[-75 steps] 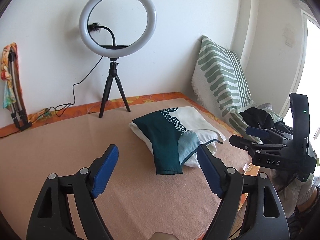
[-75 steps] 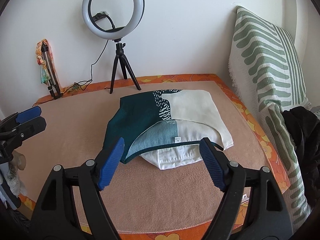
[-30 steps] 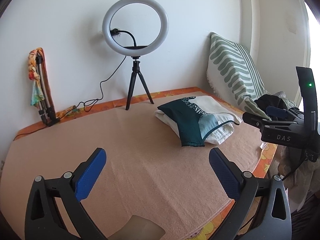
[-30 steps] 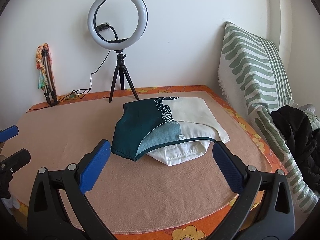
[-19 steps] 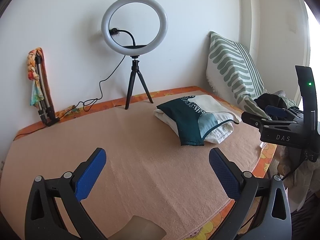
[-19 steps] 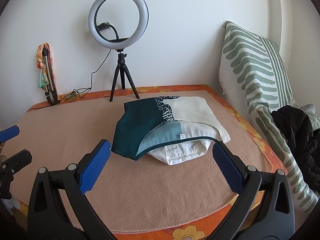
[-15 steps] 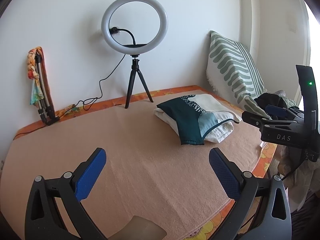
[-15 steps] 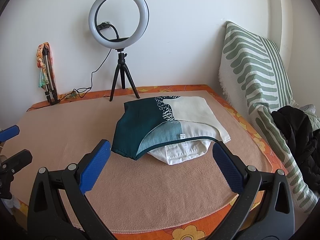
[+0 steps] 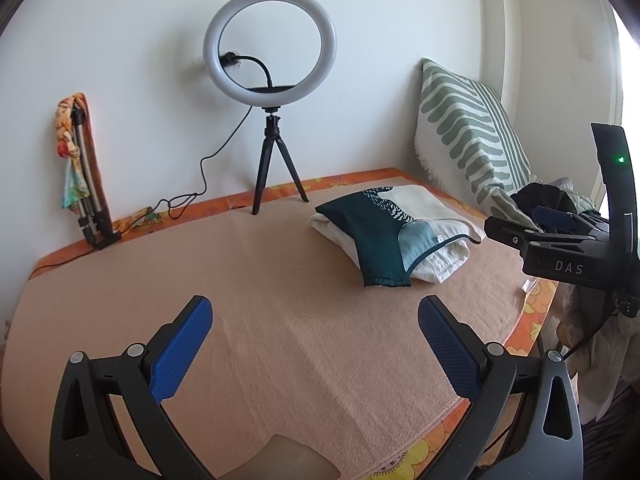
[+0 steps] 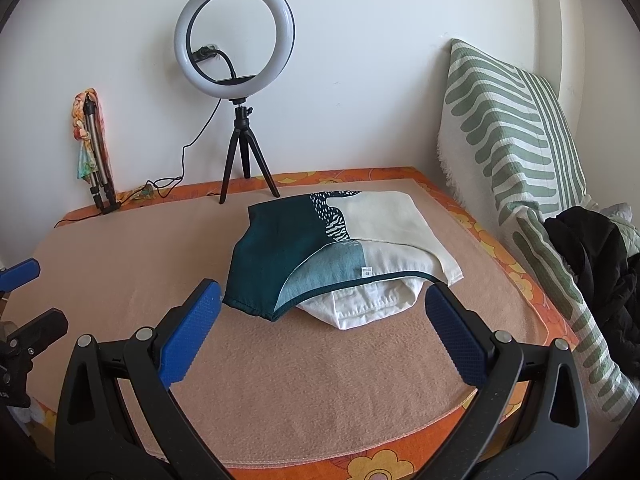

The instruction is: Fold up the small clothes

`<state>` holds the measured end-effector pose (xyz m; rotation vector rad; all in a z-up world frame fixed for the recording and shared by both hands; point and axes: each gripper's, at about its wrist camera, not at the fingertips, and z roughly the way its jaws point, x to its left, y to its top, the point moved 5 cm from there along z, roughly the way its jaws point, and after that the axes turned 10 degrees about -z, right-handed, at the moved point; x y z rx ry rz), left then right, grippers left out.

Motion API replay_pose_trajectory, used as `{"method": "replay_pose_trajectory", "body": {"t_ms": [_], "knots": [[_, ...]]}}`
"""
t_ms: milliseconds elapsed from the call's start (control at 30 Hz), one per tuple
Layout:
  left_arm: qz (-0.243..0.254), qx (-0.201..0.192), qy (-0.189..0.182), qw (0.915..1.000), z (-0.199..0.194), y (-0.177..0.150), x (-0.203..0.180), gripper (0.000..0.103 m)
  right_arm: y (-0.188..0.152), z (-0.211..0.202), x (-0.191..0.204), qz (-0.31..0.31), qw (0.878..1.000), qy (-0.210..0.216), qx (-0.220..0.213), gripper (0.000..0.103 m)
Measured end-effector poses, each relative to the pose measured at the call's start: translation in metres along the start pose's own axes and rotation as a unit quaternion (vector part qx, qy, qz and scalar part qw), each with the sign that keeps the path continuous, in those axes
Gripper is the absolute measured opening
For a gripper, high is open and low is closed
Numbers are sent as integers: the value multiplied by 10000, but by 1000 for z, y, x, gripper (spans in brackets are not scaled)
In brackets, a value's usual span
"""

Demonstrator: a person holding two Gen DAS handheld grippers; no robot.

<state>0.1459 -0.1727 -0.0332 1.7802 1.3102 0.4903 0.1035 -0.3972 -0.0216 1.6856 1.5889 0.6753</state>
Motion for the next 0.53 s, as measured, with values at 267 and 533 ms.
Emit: {"method": "replay_pose_trajectory", "body": {"t_ms": [267,533], "knots": [[5,12,4,10000,-2,-1,1,102,0,3,0,72,10000,50,21,103],[71,-1,-11,10000,-5,-1,2,102,0,4,-2,151,9999,70,41,103]]}}
